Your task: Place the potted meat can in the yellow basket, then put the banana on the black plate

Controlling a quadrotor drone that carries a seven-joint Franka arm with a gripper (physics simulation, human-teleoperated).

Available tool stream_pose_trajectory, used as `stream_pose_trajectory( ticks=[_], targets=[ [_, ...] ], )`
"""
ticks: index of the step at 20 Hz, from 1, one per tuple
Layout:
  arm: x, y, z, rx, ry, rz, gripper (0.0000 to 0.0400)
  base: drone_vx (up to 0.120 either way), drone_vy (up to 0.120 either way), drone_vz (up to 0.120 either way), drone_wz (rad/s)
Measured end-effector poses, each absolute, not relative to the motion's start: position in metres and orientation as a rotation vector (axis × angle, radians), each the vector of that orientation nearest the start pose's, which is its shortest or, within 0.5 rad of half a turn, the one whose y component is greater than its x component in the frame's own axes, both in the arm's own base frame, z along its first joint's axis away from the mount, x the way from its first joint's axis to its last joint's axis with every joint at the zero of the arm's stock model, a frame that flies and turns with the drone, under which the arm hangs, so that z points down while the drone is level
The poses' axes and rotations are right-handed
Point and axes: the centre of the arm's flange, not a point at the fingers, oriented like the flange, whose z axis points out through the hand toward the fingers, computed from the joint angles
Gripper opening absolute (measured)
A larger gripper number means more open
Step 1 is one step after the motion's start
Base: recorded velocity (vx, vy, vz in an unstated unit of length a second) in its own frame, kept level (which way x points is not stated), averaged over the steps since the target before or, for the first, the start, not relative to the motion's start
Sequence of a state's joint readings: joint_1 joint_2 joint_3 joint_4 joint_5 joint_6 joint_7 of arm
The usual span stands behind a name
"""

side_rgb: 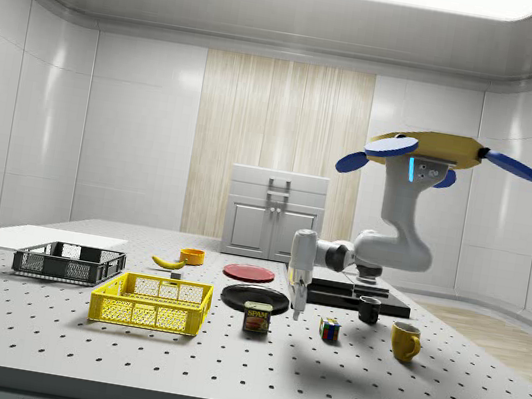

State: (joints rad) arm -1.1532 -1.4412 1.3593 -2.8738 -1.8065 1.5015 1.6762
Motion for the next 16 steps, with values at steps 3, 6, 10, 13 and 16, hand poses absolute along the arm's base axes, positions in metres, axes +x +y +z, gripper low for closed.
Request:
stream_pose_trajectory(
  ticks=[3,6,10,13,16],
  targets=[
    [0.3068,0.0000,0.4907,0.001,-0.002,0.785,0.0400,0.120,0.000,0.000,0.000],
    [0.3068,0.0000,0.4907,0.001,-0.002,0.785,0.0400,0.120,-0.080,0.000,0.000],
    [0.3068,0.0000,0.4907,0.001,-0.002,0.785,0.0400,0.120,-0.040,0.000,0.000],
    [0.3068,0.0000,0.4907,0.001,-0.002,0.785,0.0400,0.120,-0.080,0.000,0.000],
    [0.3068,0.0000,0.4907,0.001,-0.002,0.785,0.0400,0.120,0.000,0.000,0.000]
  ],
)
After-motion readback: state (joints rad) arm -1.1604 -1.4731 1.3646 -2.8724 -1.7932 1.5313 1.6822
